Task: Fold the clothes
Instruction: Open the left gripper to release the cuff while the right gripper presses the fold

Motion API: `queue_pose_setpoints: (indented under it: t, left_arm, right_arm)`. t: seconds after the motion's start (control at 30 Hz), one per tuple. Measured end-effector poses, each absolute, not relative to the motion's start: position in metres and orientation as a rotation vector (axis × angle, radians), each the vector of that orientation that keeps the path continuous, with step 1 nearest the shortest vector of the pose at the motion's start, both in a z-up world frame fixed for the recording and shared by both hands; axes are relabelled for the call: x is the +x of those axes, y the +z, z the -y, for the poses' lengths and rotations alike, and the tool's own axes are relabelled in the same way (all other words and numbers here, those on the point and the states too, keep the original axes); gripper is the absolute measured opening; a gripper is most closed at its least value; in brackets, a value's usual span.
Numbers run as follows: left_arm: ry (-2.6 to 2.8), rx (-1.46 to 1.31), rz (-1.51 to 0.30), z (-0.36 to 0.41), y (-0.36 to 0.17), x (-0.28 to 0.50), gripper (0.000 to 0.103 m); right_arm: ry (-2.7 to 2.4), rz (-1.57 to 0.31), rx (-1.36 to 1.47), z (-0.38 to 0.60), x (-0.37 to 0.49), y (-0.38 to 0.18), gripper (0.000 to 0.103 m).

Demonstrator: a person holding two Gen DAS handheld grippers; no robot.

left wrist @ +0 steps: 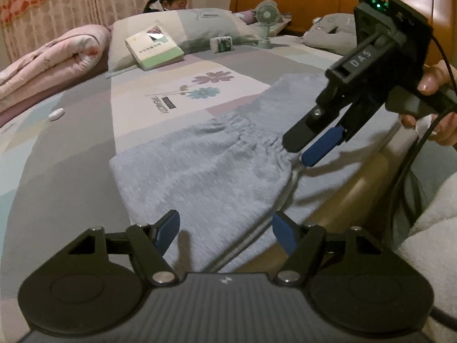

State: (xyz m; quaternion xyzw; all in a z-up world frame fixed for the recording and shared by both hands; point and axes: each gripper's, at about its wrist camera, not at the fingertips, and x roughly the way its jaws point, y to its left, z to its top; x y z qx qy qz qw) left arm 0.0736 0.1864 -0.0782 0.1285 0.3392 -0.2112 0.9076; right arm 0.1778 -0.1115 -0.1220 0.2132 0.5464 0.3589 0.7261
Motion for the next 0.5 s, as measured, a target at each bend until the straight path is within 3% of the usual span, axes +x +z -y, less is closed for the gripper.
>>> queue_pose_setpoints:
  t: [0.17, 0.33, 0.5]
  left_arm:
    - [-0.393, 0.263, -0.687, -0.194, -0.071, 0.089, 0.073]
    - [-0.292, 0.176, -0.719, -0.218, -0.058, 0.126, 0.071]
    - [-0.365, -0.009, -0.726, -0.234, -0.052, 0.159, 0.071]
  right_arm:
    - [0.803, -1.091, 0.437, 0.118, 0.183, -0.095, 0.072]
    - [0.945, -1.012, 0.361, 0.093, 0.188, -0.080, 0.078]
    - [0.976, -1.082, 0.327, 0.079, 0.184, -0.112, 0.078]
